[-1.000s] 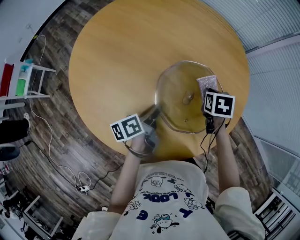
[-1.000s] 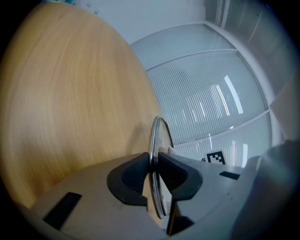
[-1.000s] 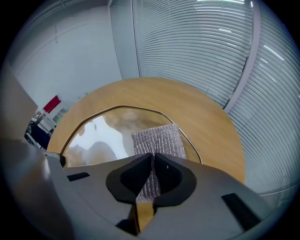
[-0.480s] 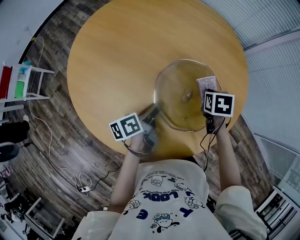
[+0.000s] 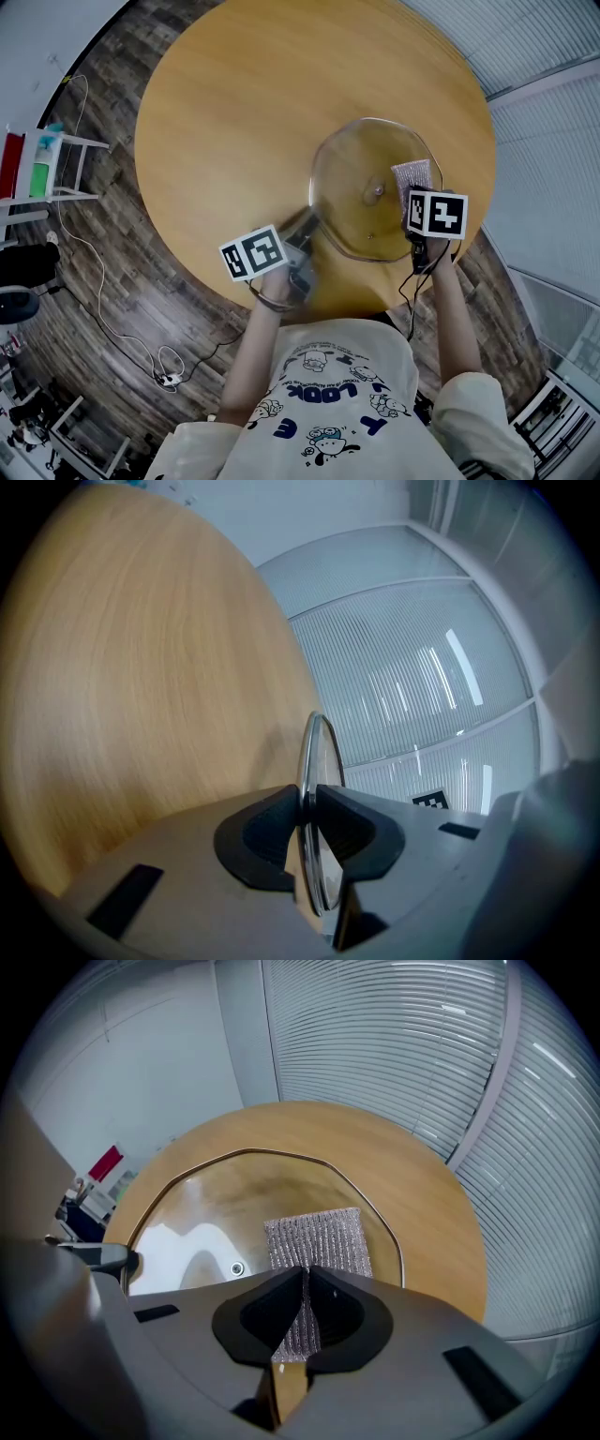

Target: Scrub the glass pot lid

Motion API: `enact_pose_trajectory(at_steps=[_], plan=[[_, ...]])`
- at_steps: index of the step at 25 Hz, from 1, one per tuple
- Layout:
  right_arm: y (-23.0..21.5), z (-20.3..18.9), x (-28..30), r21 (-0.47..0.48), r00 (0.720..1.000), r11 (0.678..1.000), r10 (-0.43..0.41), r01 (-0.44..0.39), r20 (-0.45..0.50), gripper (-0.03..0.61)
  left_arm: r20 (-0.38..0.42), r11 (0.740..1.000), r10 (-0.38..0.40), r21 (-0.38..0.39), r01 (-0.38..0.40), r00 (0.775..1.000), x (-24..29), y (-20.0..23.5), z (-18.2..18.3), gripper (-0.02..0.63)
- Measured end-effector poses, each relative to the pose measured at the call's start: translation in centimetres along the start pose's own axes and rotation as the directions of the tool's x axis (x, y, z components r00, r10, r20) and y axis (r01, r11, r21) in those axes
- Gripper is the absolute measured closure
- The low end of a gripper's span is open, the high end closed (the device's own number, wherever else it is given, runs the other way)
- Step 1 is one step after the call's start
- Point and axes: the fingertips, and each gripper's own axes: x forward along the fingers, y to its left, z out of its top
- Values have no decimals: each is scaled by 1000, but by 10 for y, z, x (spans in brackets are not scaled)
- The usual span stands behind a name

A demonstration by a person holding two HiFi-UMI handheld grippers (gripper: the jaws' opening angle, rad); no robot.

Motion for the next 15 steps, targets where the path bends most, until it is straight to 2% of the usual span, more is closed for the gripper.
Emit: enact_pose_trajectory(at_steps=[15], plan=[[7, -18, -8, -10, 999, 1000, 16, -16, -35, 535, 5, 1000, -2, -8, 2, 1000, 1, -2, -2, 541]])
